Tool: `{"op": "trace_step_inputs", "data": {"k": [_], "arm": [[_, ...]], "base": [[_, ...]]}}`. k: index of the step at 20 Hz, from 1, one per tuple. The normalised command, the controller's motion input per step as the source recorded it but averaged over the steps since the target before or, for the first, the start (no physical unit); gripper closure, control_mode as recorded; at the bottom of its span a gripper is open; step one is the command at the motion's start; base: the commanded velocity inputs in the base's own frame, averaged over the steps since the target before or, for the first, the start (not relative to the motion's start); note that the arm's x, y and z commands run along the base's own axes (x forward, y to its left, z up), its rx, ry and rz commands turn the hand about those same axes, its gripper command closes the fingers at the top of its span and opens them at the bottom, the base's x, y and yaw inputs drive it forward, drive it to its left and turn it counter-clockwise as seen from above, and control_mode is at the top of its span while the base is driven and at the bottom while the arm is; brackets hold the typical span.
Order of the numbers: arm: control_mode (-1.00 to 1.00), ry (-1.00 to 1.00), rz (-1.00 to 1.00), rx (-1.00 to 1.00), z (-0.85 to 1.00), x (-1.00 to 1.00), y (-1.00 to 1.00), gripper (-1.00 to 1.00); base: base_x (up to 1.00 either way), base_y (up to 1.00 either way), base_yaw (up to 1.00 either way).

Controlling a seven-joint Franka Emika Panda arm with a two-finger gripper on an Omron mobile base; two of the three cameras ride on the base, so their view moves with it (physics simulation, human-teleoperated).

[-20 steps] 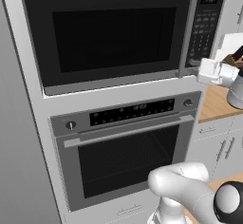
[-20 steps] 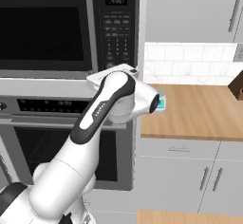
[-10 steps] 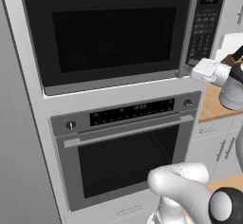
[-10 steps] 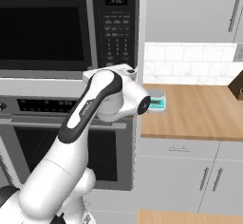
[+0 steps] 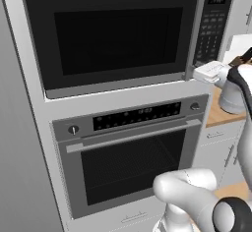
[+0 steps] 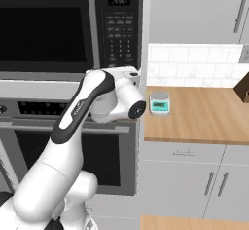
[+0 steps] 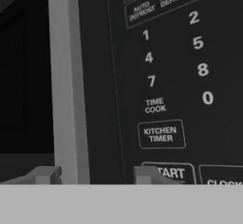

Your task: Pick the corn from the sink and place it in the bowl. Then pick the bowl and place it in the microwave. Then close the microwave door and press the start button.

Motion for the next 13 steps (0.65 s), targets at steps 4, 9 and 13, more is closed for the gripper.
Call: {"op": "trace_step_inputs", "data": {"k": [4,9,13], "arm": [[-1.00,-0.04,-0.09,0.00,-0.06,-0.56,0.00,-1.00],[-1.00,-0.19,0.00,0.00,-0.01,-1.00,0.05,-1.00],[-1.00,-0.15,0.00,0.00,0.03,-1.00,0.02,-1.00]], "base": [[0.00,0.00,0.00],[0.00,0.00,0.00],[0.00,0.00,0.00]]}}
